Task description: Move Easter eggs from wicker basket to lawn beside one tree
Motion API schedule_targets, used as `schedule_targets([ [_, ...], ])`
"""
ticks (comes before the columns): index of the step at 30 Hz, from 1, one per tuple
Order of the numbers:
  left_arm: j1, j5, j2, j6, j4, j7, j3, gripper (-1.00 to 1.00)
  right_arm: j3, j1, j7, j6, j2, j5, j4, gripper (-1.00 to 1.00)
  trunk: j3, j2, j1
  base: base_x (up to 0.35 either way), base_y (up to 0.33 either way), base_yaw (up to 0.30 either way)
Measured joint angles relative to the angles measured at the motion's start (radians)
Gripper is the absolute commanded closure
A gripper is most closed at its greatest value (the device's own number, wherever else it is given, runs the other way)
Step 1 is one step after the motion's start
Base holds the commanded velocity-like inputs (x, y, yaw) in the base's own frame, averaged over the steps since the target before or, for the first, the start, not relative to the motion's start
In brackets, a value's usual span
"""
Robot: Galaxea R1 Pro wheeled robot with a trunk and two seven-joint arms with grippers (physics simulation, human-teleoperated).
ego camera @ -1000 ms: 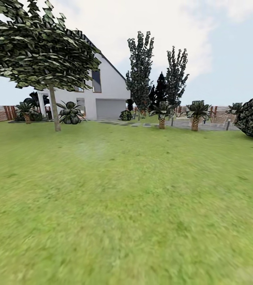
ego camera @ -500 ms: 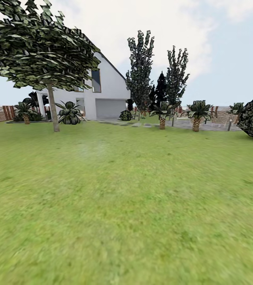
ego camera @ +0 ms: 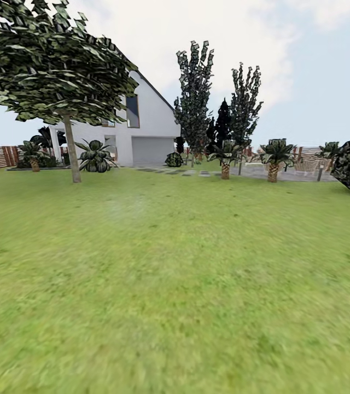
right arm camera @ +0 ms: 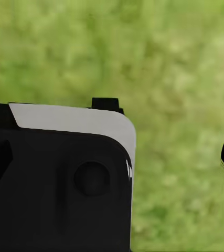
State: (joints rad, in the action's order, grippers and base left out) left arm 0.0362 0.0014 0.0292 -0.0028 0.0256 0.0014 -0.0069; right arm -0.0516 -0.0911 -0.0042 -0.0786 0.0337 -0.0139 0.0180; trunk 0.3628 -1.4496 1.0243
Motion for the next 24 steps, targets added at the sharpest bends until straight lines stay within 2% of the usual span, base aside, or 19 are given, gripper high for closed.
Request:
schedule_targets([
  [24, 0.000, 0.000, 0.001, 0.000, 0.000, 0.000, 0.000, -1.00, 0.000, 0.000, -0.001, 0.000, 0.000, 0.000, 0.000, -1.00, 0.000, 0.000, 0.000, 0.338, 0.000, -0.006],
])
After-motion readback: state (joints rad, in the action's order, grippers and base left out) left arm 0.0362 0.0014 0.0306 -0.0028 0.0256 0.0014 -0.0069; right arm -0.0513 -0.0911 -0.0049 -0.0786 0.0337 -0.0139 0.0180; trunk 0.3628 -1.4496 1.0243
